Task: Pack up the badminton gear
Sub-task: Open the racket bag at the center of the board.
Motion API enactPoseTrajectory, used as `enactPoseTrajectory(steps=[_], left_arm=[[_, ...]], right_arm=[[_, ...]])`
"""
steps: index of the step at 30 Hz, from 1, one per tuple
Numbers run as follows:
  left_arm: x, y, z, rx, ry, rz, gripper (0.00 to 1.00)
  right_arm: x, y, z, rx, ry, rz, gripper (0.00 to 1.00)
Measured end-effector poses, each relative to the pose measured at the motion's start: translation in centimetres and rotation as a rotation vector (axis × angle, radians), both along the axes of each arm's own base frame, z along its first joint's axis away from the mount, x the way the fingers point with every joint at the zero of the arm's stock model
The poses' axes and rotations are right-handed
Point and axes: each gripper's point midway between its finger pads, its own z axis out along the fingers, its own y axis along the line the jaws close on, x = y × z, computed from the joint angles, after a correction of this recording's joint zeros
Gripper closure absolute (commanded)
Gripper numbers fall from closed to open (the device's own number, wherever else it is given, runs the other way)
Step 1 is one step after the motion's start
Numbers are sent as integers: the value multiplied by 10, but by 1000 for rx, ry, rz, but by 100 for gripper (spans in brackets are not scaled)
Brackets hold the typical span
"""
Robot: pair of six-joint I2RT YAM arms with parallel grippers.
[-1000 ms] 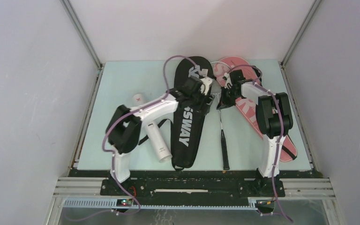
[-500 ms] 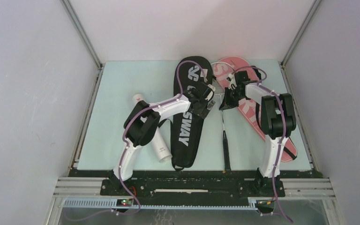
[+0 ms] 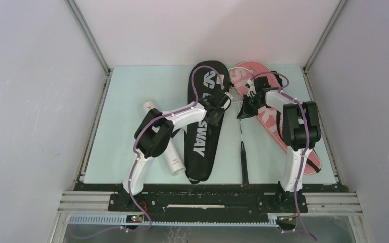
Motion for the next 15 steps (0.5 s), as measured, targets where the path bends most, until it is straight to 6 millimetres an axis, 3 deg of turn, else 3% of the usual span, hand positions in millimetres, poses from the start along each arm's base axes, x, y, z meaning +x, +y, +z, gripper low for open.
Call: enactPoseTrajectory(steps=[3, 9, 15], left_arm=[[1, 1, -2, 4, 2, 4, 98], [3, 4, -1, -20, 23, 22, 100], [6, 8, 15, -111, 68, 65, 100]], right_arm=[[-3, -1, 3, 0, -1, 0, 100], [-23, -8, 20, -13, -8, 8, 100], [-50, -36, 47, -51, -36, 4, 100]])
